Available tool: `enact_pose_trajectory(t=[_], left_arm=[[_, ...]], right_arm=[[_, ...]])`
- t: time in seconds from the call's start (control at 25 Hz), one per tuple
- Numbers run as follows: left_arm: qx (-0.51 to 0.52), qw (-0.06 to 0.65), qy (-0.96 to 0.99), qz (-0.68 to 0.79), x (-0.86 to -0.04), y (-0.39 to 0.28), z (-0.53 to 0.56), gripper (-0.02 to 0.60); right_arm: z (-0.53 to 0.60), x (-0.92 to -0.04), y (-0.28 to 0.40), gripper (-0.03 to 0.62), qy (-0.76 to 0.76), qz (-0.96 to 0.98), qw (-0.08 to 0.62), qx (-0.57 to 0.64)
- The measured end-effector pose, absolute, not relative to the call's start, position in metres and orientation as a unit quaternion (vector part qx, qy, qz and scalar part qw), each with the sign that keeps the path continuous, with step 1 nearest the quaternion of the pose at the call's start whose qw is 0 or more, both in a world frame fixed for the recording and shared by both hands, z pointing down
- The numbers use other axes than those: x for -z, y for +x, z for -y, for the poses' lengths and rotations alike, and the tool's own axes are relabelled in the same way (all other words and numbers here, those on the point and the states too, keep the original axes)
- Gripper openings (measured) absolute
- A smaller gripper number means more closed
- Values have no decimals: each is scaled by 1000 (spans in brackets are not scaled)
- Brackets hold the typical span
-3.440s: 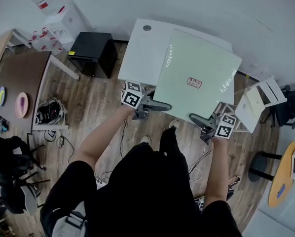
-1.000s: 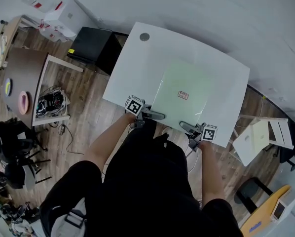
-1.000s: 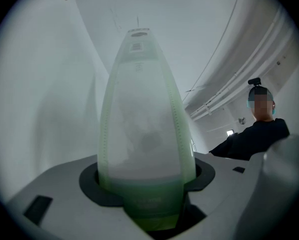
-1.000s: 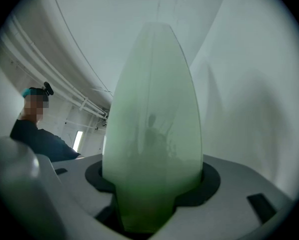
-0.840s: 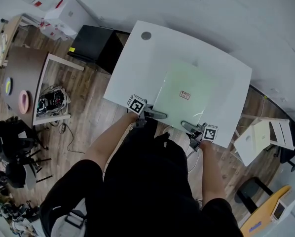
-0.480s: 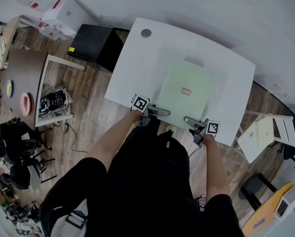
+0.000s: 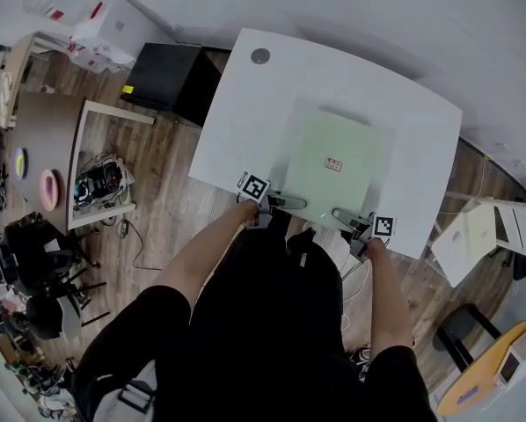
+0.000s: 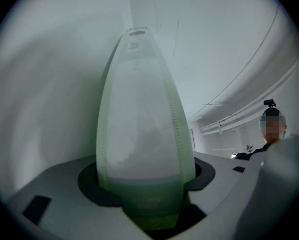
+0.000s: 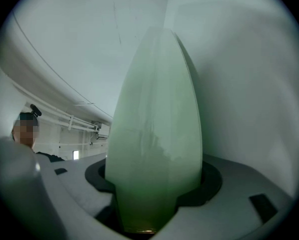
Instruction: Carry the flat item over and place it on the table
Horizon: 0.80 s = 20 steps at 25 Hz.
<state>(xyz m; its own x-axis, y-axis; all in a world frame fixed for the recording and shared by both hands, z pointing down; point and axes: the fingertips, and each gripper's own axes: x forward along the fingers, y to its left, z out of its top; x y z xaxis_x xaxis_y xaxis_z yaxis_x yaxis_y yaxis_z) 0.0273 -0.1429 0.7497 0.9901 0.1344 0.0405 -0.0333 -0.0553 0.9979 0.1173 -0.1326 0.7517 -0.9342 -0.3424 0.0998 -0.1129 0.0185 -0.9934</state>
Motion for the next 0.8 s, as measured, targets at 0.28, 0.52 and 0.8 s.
enact_pose_trajectory(t=[0.28,0.52,0.8], left_arm=[[-77,699,710,-41,-755,26,142,298],[-30,721,691,-31,-749,26,142,324],[-21,727,686,-22,-747,26,144,324]], right_arm=[[132,-758,118,310,-166,-693,90,695],[130,-758,116,310,-163,-692,81,699],[131,-759,118,311,-173,-692,74,697]])
